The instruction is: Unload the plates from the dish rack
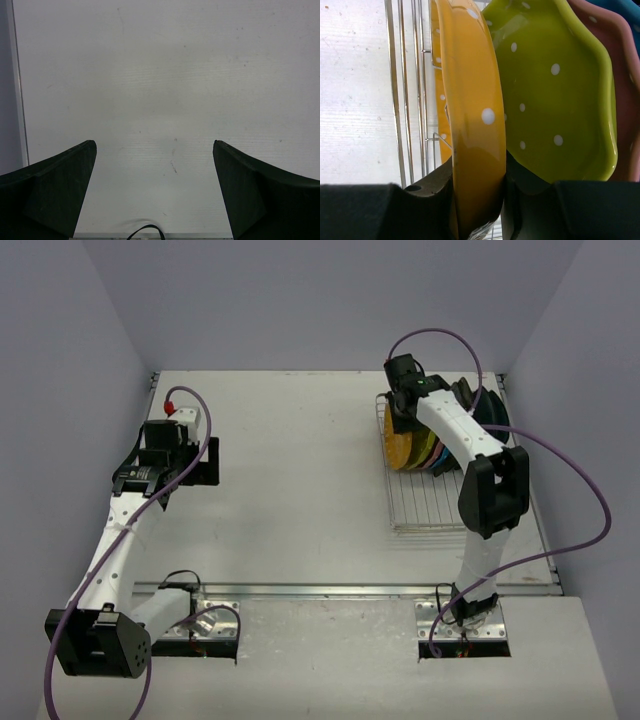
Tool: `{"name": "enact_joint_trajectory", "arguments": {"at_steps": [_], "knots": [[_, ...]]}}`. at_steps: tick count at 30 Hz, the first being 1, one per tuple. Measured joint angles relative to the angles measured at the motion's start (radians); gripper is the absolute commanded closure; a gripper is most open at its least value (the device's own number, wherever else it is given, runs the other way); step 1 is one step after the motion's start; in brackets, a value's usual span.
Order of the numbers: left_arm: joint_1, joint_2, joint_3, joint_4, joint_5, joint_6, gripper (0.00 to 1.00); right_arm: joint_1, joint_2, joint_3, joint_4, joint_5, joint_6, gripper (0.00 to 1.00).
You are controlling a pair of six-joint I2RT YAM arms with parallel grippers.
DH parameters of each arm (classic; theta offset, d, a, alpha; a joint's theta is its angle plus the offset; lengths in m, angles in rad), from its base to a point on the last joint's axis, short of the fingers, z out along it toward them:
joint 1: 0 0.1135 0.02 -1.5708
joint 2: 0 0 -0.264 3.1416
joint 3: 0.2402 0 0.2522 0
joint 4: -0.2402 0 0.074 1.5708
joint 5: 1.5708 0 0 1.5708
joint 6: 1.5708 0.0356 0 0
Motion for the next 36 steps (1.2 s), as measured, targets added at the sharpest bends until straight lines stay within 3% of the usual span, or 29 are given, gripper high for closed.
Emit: {"name": "enact_joint_trajectory", "arguments": {"at_steps": [3,16,30,36], "knots": [[0.000,0.000,0.000,0.001,-0.002,0.000,0.00,-0.002,-0.003,0.000,0.000,-0.004,0.007,1.00],[0.000,0.000,0.000,0.007,-0.031,-0.006,0.00,-0.002,-0.062,0.001,-0.031,-0.011,0.009,1.00],[0.000,0.000,0.000,0.013,-0.070,-0.022,0.00,0.012,-0.218,0.022,-0.026,0.053,-0.114,1.00],[0.000,-0.040,0.000,0.020,-0.015,-0.023,0.00,0.017,-0.291,0.023,-0.002,0.001,-0.157,1.00]]}}
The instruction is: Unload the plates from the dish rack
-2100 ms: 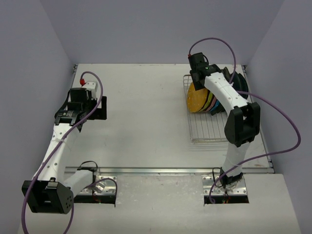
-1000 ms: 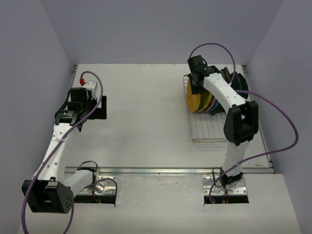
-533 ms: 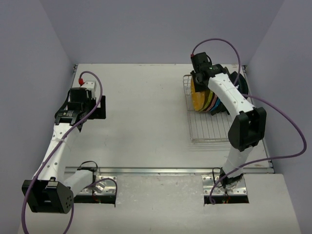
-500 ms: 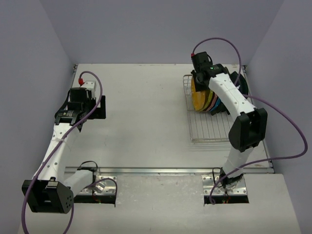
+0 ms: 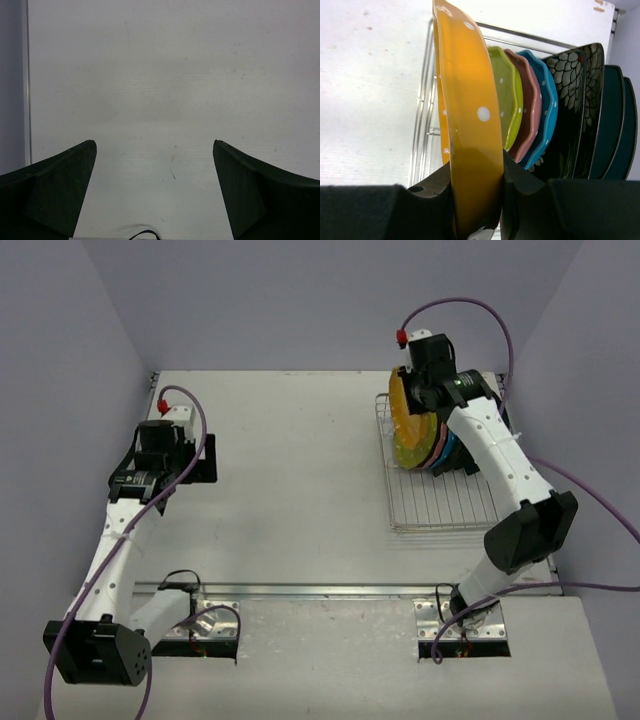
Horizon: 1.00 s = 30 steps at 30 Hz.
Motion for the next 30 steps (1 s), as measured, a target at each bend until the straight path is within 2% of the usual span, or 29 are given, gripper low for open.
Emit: {"name": "enact_joint_trajectory", "arguments": {"at_steps": [4,8,12,16,19,22,28,30], "knots": [[0.000,-0.084,-0.003,0.019,0.125,0.001,0.00,-0.001,-0.079,0.003,-0.003,-0.099,0.004,1.00],[0.000,-0.185,-0.004,0.051,0.303,0.018,0.00,-0.001,-0.147,0.015,-0.010,-0.272,0.025,1.00],[0.000,-0.219,0.004,0.062,0.544,0.038,0.00,-0.006,-0.171,0.006,-0.008,-0.578,0.071,1.00],[0.000,-0.189,0.024,0.083,0.776,0.015,0.02,0.002,-0.161,-0.099,0.054,-0.933,0.161,1.00],[0.000,-0.138,0.026,0.121,0.934,-0.038,0.05,0.017,-0.134,-0.174,0.073,-1.106,0.210,1.00],[0.000,-0.076,0.017,0.172,1.040,-0.110,0.09,0.035,-0.097,-0.211,0.080,-1.196,0.233,1.00],[-0.035,0.076,-0.015,0.215,1.140,-0.196,0.16,0.109,-0.077,-0.218,0.127,-1.242,0.233,1.00],[-0.053,0.105,-0.016,0.228,1.159,-0.215,0.24,0.135,-0.077,-0.217,0.136,-1.256,0.230,1.00]]}}
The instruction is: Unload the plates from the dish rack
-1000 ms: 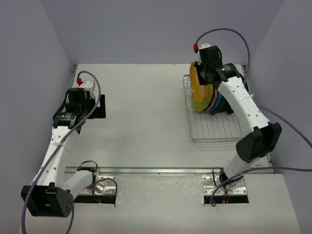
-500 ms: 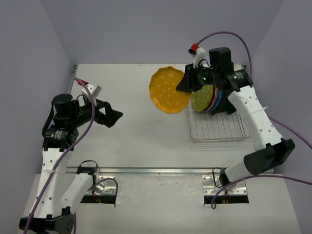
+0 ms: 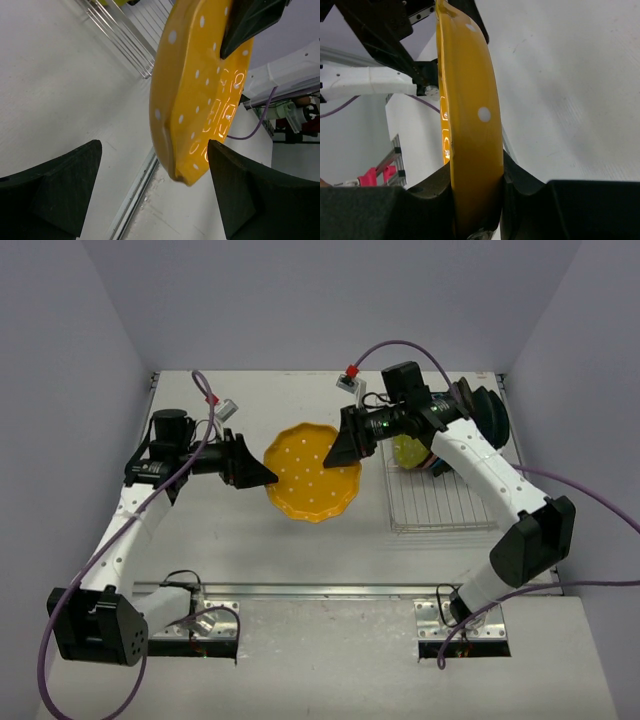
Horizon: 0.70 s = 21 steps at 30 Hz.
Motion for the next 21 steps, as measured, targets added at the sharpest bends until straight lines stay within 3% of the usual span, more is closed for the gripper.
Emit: {"name": "enact_joint_trajectory", "arguments": {"at_steps": [6,10,12,16,18,21], "knots": [[-0.016,0.043,-0.003,0.060,0.066,-0.061,0.61,0.044,0.026,0.011,0.002,-0.022,-0.009,1.00],[-0.016,0.046,-0.026,0.131,0.115,-0.115,0.79,0.042,0.059,0.027,0.004,-0.020,-0.016,1.00],[-0.013,0.046,-0.052,0.170,0.119,-0.150,0.99,0.041,0.067,0.043,-0.001,-0.021,-0.020,0.99],[-0.009,0.047,-0.083,0.218,0.127,-0.210,1.00,0.045,0.069,0.062,-0.013,0.001,-0.020,0.92],[-0.007,0.047,-0.084,0.237,0.132,-0.223,1.00,0.044,0.069,0.065,-0.013,0.001,-0.018,0.71],[0.012,0.047,-0.092,0.258,0.141,-0.235,1.00,0.043,0.069,0.067,-0.006,0.000,-0.007,0.26]]}}
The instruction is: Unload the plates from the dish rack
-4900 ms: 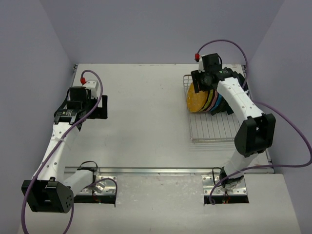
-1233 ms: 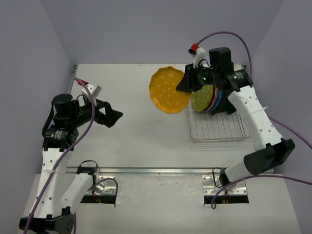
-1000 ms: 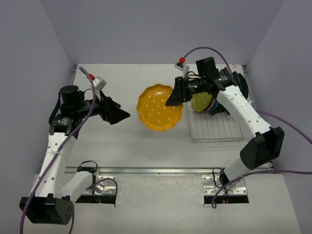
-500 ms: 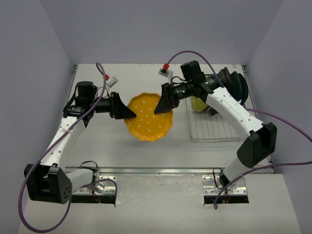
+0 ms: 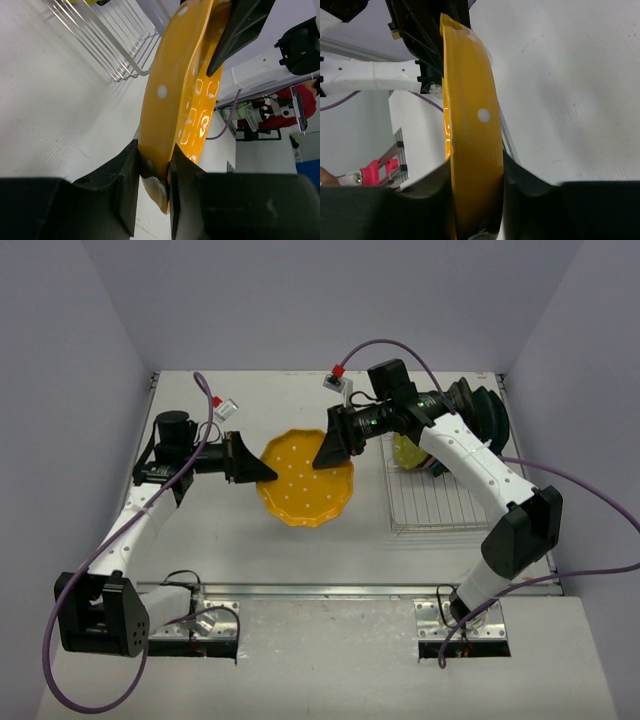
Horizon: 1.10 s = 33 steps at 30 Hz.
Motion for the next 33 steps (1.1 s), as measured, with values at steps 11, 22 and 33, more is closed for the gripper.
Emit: {"name": "enact_joint_trajectory", "arguments": {"at_steps": [11,22,33], "knots": [[0.300,0.133,-0.012,-0.039,-0.016,0.041,1.00,-0.031,0.000,0.005,0.048,0.123,0.041,0.01],[0.434,0.525,0.314,-0.075,-0.357,0.101,1.00,-0.091,-0.046,-0.067,0.048,0.350,0.037,0.01],[0.466,0.873,0.493,-0.062,-0.546,0.064,1.00,-0.155,-0.159,-0.138,0.056,0.358,0.005,0.01]]}}
